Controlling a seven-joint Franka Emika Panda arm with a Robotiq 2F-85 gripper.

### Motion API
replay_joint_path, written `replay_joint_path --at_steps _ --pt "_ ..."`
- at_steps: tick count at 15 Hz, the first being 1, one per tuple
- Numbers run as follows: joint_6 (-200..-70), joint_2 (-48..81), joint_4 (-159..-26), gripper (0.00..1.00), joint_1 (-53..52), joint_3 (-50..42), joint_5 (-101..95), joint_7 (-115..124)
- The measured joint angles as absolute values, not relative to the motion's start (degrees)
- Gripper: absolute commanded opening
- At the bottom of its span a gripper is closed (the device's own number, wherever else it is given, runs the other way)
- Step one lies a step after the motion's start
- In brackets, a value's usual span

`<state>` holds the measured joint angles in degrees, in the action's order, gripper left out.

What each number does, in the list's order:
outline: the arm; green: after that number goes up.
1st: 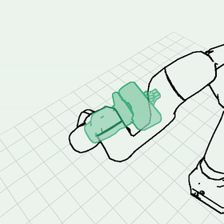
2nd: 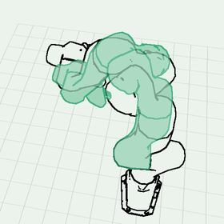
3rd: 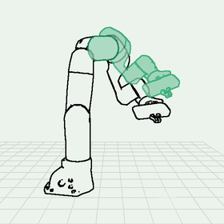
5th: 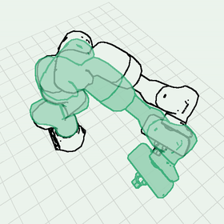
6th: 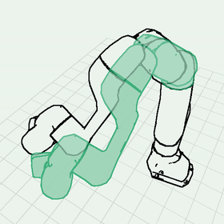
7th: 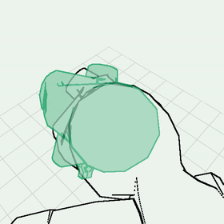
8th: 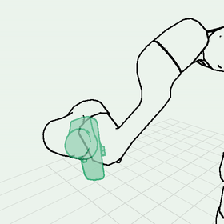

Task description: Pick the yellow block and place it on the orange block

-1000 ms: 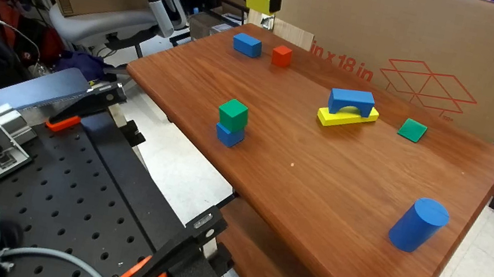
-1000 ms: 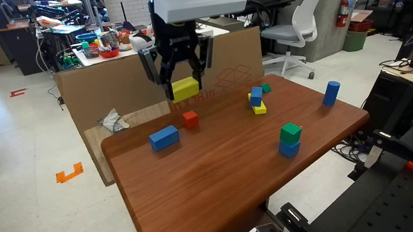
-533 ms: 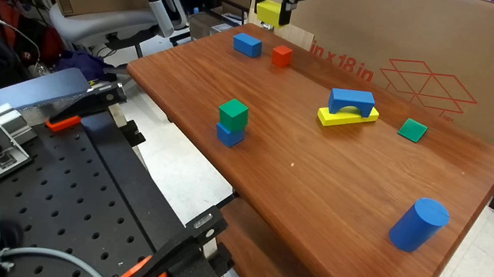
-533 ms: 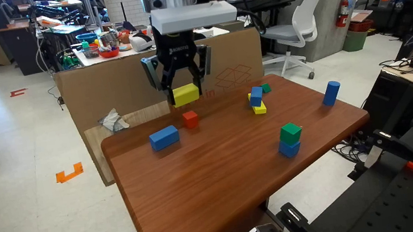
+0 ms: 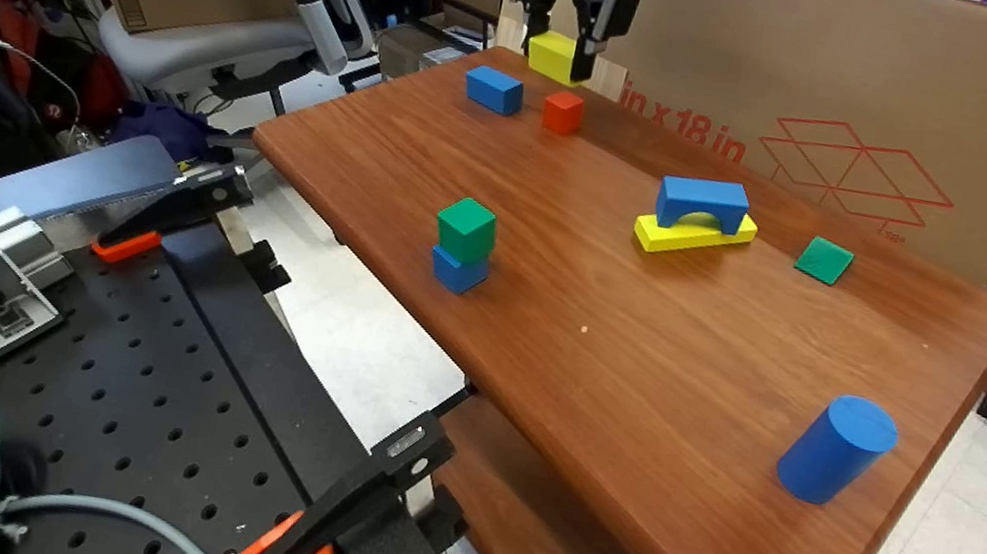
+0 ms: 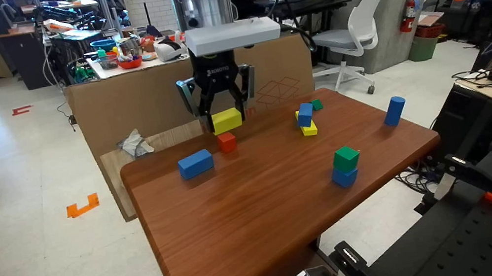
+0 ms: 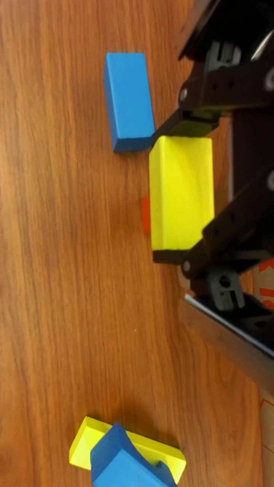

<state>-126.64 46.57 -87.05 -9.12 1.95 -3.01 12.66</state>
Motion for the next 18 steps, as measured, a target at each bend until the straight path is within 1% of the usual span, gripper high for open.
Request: replay_joint_path --at_steps 18 --pt "-123.1 51.9 -81.2 0.42 -9.1 1.4 -3.0 14.2"
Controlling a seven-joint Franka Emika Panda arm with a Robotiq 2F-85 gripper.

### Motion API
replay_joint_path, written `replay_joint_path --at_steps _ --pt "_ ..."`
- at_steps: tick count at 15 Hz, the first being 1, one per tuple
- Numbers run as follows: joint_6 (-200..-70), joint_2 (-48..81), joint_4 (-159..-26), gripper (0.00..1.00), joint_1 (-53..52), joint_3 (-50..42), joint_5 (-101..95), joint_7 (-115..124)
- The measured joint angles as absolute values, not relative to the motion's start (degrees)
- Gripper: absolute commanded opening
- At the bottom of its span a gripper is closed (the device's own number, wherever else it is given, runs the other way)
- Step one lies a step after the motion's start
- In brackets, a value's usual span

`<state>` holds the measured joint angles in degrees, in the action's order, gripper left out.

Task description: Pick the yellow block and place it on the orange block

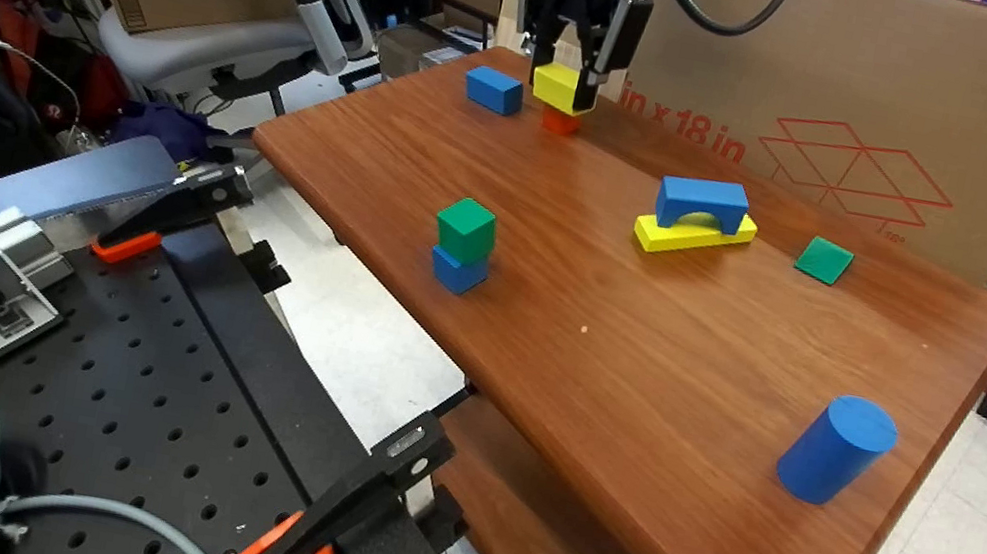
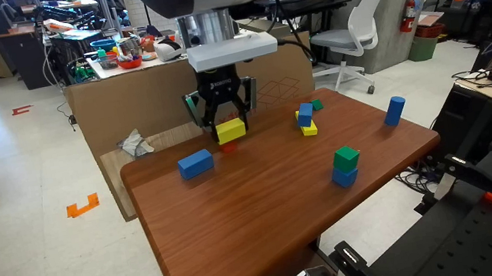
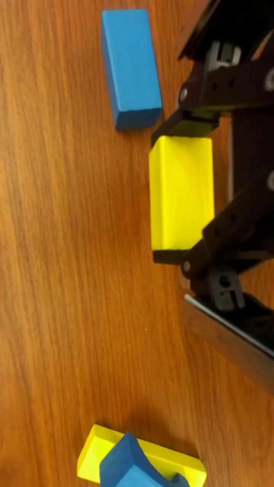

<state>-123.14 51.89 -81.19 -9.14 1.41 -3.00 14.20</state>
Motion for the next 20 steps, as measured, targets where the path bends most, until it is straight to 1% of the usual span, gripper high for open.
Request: replay_joint_path --at_steps 1,3,4,5,12,18,20 --pt "-122.7 52.1 -80.8 0.65 -9.2 1.4 -3.0 14.2" --pt "-122.3 52.4 -80.1 0.92 -9.2 1.4 -3.0 14.2" --pt "-122.2 52.5 -79.9 0.98 -9.2 1.4 -3.0 14.2" --pt "-122.2 52.6 -79.8 1.0 -9.2 1.4 -3.0 14.2" --pt "-123.2 50.6 -81.7 1.0 -9.6 2.2 -3.1 11.8" --pt "-123.9 34.6 -96.5 1.0 -11.8 2.9 -4.3 7.9" --pt "-123.9 31.4 -99.7 1.0 -11.7 2.9 -4.3 7.5"
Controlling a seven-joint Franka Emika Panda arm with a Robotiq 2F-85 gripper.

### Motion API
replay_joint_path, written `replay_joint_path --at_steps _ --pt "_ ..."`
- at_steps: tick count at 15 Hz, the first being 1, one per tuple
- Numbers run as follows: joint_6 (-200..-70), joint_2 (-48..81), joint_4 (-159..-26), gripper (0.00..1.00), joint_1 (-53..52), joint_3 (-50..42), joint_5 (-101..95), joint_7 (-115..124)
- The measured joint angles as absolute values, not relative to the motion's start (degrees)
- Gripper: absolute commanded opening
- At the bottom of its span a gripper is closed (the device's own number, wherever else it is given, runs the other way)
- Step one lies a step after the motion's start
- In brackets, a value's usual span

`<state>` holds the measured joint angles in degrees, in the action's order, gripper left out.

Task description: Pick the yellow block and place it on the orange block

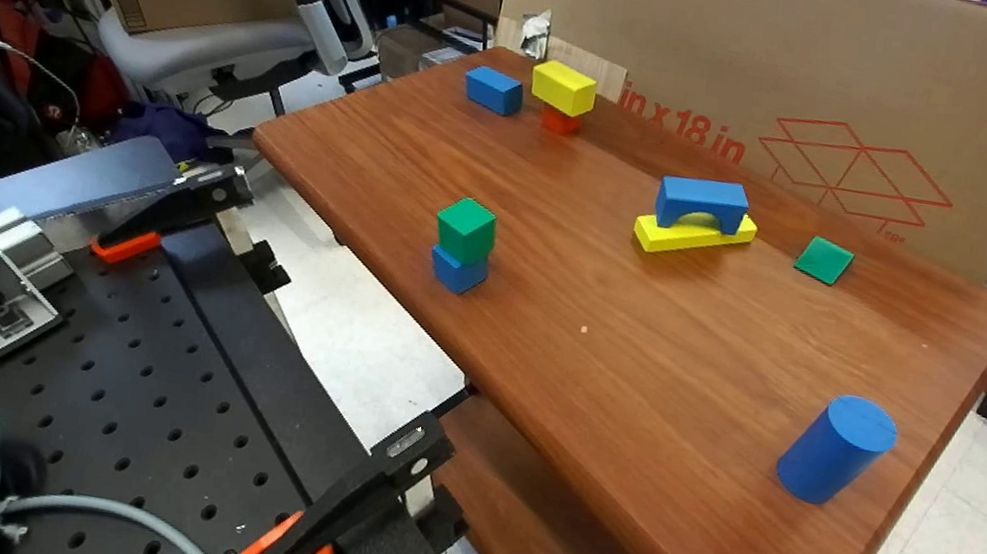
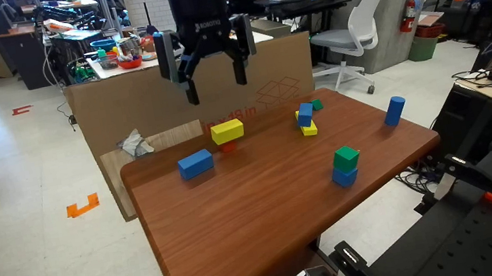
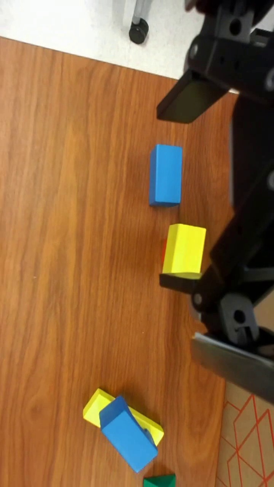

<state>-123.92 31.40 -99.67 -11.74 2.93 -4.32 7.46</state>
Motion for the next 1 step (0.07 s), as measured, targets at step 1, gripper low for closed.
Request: replay_joint_path --at_steps 1 --pt "-123.9 30.9 -100.4 1.0 -11.7 2.9 -4.3 7.3"
